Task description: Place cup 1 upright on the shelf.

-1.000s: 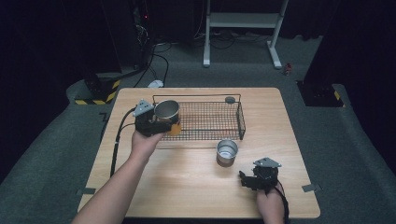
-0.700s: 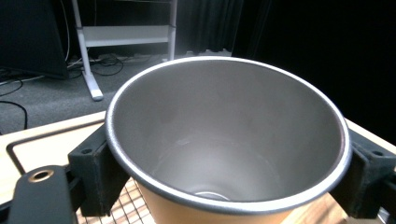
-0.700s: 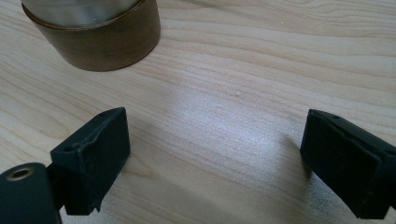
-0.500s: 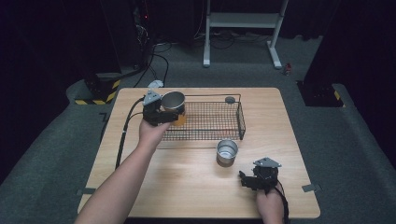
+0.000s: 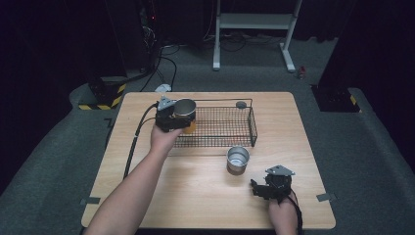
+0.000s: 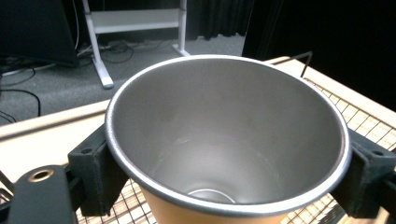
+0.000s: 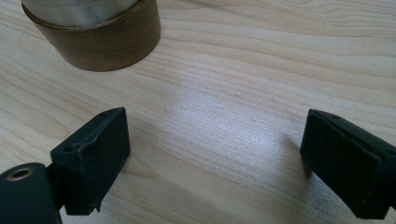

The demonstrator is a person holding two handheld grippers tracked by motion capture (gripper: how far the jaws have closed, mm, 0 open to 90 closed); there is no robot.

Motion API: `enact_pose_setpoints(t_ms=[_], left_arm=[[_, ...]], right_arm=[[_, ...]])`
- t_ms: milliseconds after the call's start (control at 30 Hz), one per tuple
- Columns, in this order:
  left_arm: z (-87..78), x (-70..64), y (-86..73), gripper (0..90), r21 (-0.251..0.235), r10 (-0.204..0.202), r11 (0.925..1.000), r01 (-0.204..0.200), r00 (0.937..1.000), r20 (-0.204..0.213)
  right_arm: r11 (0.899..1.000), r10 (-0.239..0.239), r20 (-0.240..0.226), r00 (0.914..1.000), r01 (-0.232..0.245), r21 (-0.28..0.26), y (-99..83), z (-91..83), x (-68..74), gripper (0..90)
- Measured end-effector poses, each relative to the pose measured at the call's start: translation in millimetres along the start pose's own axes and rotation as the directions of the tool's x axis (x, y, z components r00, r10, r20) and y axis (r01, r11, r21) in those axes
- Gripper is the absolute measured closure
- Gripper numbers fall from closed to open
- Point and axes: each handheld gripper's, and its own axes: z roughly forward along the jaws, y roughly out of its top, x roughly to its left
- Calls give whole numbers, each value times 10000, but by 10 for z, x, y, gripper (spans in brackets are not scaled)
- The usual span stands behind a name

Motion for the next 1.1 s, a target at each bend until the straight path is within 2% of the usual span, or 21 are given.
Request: enact_pose_setpoints(t_ms=[233,333,700,1100], left_arm=[[89,9,-138,137,263,-224,9994,229,9996,-174],[124,14,-182,137,551,-327,9979,336,9993,-172],[203,8,-304,137,1034,-106,9945,161,9985,-538],[241,-24,-366,136,1119,165,9937,-82,9971,-740]], right_arm=[[10000,-14,8,10000,14,-7,-1,0,1,83],[10000,-19,5,10000,19,-31,-3,0,3,83],[10000,-26,4,10000,26,-31,-4,-1,4,83],[10000,-26,3,10000,27,-31,-4,-1,4,83]])
